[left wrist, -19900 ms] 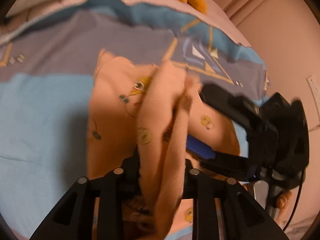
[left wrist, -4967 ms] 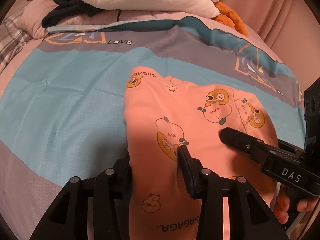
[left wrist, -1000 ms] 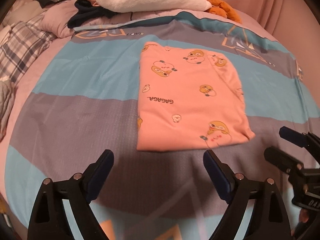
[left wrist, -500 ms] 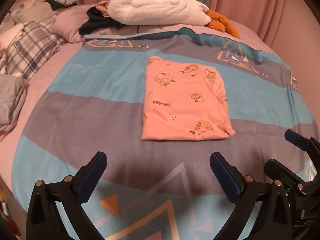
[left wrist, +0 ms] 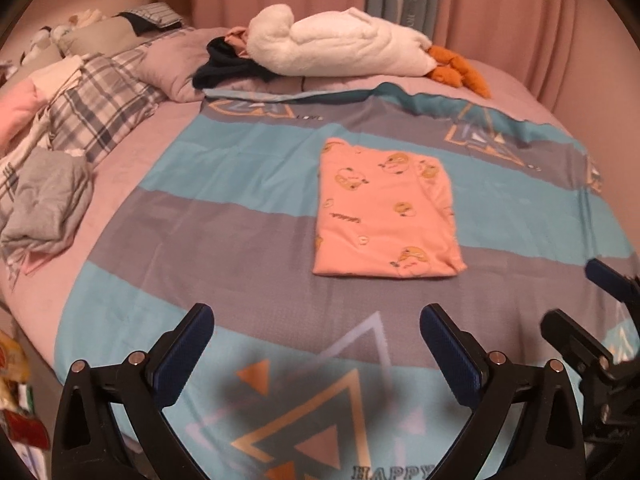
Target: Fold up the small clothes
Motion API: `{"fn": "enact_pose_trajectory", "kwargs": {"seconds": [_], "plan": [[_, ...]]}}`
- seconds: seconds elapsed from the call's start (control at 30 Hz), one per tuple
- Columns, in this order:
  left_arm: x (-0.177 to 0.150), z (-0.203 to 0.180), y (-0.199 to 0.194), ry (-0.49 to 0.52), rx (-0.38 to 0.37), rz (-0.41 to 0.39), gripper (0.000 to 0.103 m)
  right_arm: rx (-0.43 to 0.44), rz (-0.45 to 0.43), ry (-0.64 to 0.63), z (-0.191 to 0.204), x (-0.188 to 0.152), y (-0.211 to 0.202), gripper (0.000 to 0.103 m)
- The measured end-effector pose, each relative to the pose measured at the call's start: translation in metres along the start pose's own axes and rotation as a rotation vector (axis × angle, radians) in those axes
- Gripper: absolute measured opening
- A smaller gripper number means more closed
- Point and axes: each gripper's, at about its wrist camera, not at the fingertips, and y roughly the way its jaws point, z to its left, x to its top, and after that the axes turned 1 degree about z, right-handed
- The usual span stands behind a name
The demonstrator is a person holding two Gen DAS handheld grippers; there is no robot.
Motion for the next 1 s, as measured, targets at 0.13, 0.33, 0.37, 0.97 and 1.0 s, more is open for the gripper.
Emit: {"fn": "enact_pose_trajectory", "kwargs": {"seconds": [0.13, 0.33, 0.37, 0.97, 1.0], "plan": [[-0.003, -0.002, -0.014, 0.015, 0.029, -0.04, 0.102, -0.002, -0.014, 0.0, 0.003, 0.0, -0.009, 0.103], [-0.002, -0.003, -0.025, 0.011, 0.057, -0.071, 0.102, 0.005, -0.025, 0.01, 0.006, 0.002, -0.017, 0.103], [-0.002, -0.002, -0.026, 0.01, 0.059, -0.078, 0.102, 0.005, -0.026, 0.01, 0.007, 0.003, -0.018, 0.103], [-0.002, 0.0, -0.017, -0.017, 0.075, -0.047, 0.102, 0.032, 0.0, 0.03, 0.014, 0.008, -0.008, 0.103], [-0.002, 0.001, -0.016, -0.017, 0.075, -0.043, 0.102, 0.032, 0.002, 0.031, 0.014, 0.009, -0.007, 0.103]]}}
